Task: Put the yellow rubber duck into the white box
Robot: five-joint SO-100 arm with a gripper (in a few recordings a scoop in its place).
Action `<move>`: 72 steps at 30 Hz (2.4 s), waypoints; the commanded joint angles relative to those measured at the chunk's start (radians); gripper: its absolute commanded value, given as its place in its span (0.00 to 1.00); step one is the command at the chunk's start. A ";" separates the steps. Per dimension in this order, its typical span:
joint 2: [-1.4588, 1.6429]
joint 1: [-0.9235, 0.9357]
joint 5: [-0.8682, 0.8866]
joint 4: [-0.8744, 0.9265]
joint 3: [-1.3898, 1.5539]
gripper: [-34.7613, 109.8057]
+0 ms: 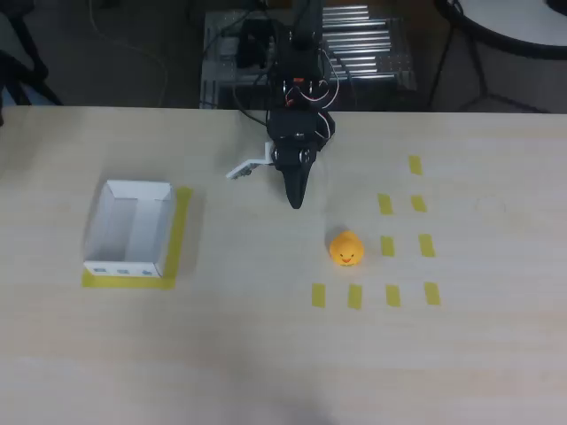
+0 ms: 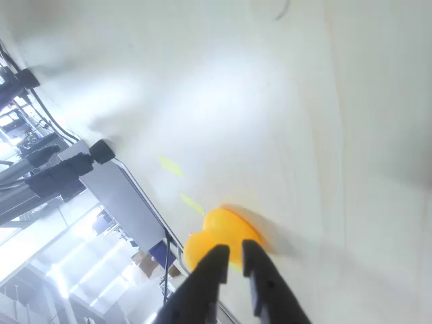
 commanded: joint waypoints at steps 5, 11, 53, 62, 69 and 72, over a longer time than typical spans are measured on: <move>0.052 0.017 0.021 0.014 0.006 0.24; 0.052 0.017 0.021 0.014 0.006 0.24; 0.052 0.017 0.021 0.014 0.006 0.24; 0.052 0.009 0.009 0.014 0.006 0.25; 0.020 -0.080 -0.052 -0.069 0.000 0.24; -0.138 -0.041 -0.123 -0.172 -0.141 0.24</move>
